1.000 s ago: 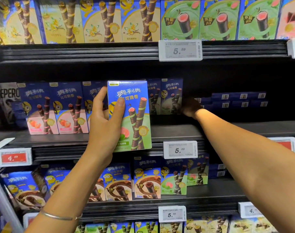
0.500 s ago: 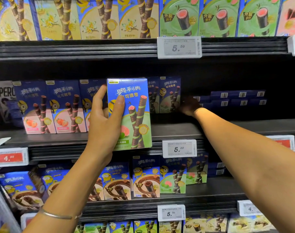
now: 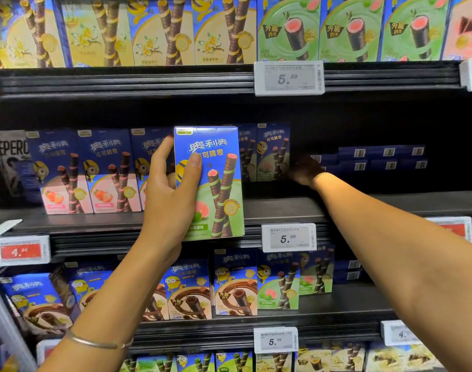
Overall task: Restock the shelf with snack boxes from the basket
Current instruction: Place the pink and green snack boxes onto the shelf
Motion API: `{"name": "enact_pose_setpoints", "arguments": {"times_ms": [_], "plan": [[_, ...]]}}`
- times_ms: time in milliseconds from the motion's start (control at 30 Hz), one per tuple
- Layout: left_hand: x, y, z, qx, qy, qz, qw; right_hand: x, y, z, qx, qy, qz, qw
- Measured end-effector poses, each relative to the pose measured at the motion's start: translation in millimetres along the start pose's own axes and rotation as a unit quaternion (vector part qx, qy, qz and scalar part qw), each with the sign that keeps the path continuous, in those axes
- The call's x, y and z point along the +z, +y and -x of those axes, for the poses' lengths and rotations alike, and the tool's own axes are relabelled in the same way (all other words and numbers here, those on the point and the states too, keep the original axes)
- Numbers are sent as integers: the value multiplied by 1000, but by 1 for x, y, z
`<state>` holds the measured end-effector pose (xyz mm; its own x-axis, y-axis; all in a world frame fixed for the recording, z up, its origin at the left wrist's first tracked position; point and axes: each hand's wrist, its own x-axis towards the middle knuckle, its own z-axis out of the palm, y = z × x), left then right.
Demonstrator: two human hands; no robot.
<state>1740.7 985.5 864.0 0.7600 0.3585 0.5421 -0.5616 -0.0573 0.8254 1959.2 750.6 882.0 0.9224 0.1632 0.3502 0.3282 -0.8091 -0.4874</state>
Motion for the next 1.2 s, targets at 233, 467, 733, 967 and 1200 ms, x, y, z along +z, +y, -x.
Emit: {"name": "enact_pose_setpoints", "arguments": {"times_ms": [233,467,733,967,1200], "plan": [[2,-3,-1,20,-8,-8,1000,0,-1,1,0,1,3,1000],[1,-5,-2,25,-6,-8,1000,3,1,-5,40,-15,-22,999],[12,-1,-1,10,-13,17,1000,-26,-46,42,84,75,-256,960],[33,0,3,15,-4,62,998,-30,-95,153,-98,-89,-363,922],[41,0,2,16,-11,94,995,-44,-86,172,-101,-70,-370,921]]}}
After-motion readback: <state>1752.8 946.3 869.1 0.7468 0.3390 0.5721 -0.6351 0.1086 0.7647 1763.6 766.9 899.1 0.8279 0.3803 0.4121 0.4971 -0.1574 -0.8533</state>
